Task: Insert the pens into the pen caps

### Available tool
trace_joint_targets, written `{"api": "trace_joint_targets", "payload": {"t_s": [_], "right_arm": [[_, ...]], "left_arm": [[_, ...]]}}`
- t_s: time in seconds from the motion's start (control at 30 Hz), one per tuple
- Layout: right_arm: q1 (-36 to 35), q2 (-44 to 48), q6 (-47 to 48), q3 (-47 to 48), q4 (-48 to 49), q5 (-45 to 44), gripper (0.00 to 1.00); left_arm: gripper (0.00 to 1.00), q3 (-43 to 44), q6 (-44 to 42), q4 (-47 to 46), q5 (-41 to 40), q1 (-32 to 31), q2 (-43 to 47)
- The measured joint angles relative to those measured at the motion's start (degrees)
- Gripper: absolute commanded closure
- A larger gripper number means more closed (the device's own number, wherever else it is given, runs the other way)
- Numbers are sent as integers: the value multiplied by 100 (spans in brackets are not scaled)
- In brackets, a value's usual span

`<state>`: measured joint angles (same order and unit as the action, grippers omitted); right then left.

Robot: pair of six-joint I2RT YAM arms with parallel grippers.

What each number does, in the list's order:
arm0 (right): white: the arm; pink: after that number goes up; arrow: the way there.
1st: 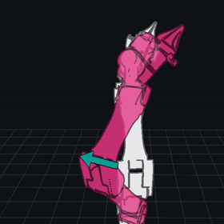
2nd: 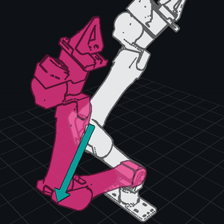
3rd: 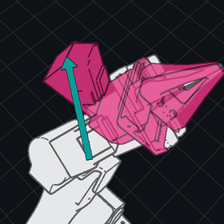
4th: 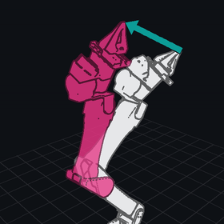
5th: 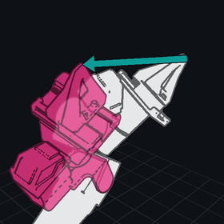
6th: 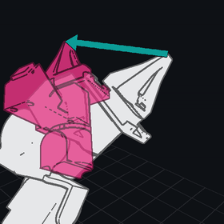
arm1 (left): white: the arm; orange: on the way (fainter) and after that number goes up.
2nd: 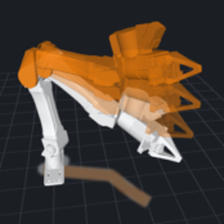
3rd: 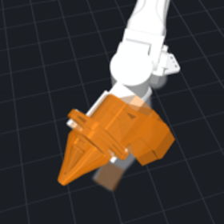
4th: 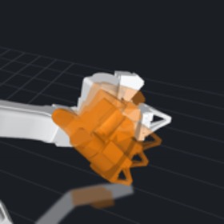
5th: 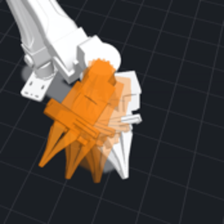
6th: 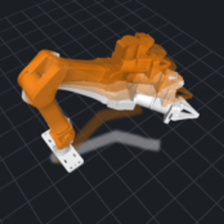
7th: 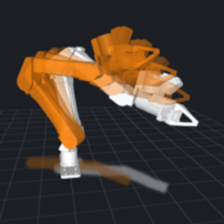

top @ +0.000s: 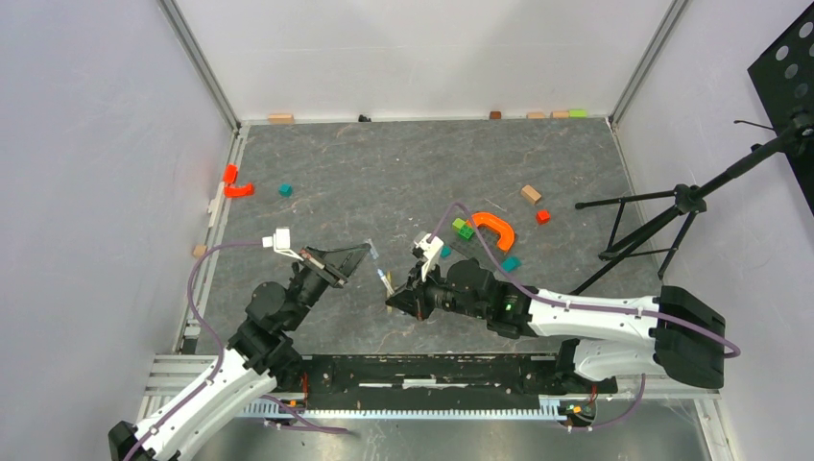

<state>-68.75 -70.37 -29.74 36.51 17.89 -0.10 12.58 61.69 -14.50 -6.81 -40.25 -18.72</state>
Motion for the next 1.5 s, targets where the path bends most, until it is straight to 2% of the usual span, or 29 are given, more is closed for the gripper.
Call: {"api": "trace_joint_targets", "payload": {"t_s": [1.5], "right_arm": [[-15,120,70,127,-321,-68,100]], "left_arm": [[98,-57,0,68,-9,0,175]]}}
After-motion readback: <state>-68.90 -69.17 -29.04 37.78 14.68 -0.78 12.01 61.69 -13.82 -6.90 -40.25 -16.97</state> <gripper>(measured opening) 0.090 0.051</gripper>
